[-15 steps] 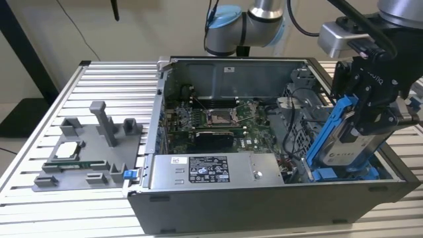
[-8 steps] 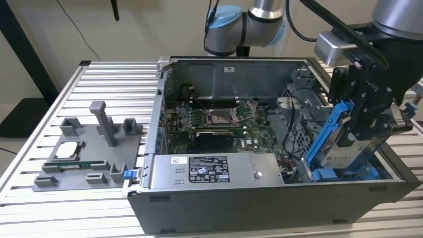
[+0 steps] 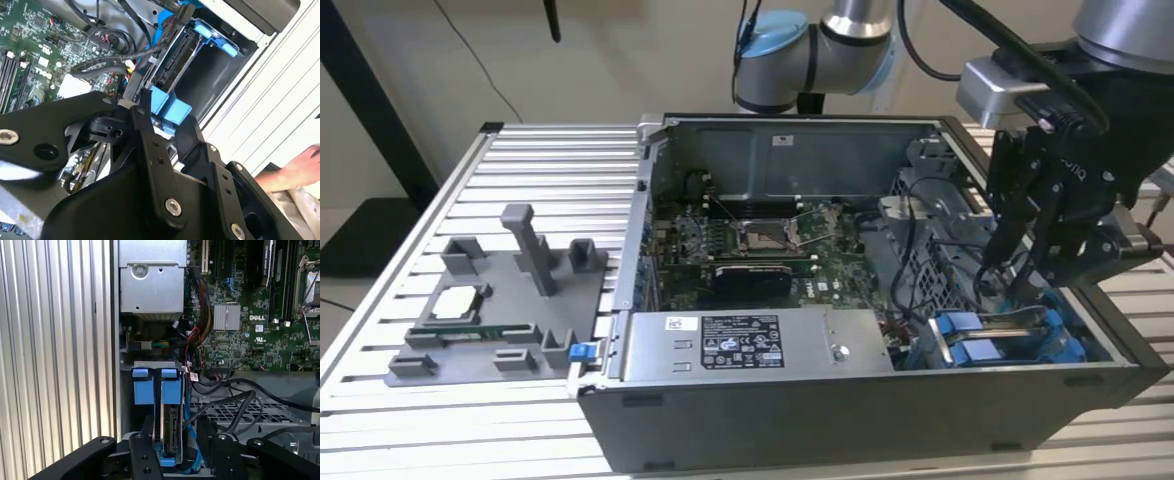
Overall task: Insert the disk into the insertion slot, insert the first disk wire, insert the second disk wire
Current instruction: 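Insert the disk into the insertion slot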
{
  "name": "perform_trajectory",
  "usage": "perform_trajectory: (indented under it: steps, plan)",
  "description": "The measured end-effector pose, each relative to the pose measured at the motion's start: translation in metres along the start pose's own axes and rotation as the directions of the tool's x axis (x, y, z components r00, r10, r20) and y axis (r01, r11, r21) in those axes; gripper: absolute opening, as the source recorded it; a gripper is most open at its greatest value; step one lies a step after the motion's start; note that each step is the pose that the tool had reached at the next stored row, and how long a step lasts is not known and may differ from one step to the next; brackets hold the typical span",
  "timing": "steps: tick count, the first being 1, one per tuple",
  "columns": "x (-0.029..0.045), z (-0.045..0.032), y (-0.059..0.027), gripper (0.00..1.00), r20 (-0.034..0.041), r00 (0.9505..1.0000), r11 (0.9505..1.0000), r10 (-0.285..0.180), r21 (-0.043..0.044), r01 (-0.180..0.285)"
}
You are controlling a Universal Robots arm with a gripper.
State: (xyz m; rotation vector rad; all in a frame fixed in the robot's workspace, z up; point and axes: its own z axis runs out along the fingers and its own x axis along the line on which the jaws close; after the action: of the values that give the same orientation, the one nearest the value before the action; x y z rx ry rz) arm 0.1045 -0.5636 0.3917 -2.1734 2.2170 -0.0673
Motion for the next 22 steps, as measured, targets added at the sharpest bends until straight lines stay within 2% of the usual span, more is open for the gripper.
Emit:
perform_trajectory:
  steps: [5,7,9,10,17,19,22]
  plan:
    - [0.0,-0.013,-0.0008,1.0,-0.0001,1.0,1.0,0.0,-0.0004,0.0]
    - [-0.0009,-0.0155,-0.0009,1.0,0.0005,1.0,1.0,0.0,-0.0005,0.0]
    - [-0.0023,-0.0157,-0.0003,1.0,0.0082,1.0,1.0,0.0,0.0003,0.0]
    - [-0.004,-0.0145,0.0024,1.0,0.0145,0.9999,1.0,0.001,0.005,-0.001]
    - [-0.0095,-0.0101,0.012,1.0,0.0267,0.9996,0.9996,0.001,0.027,-0.002]
    - [-0.011,-0.0091,0.0141,1.0,0.0296,0.9996,0.9993,0.001,0.0365,-0.002]
    - [-0.0123,-0.0073,0.0164,1.0,0.0335,0.9994,0.9985,0.001,0.0551,-0.002]
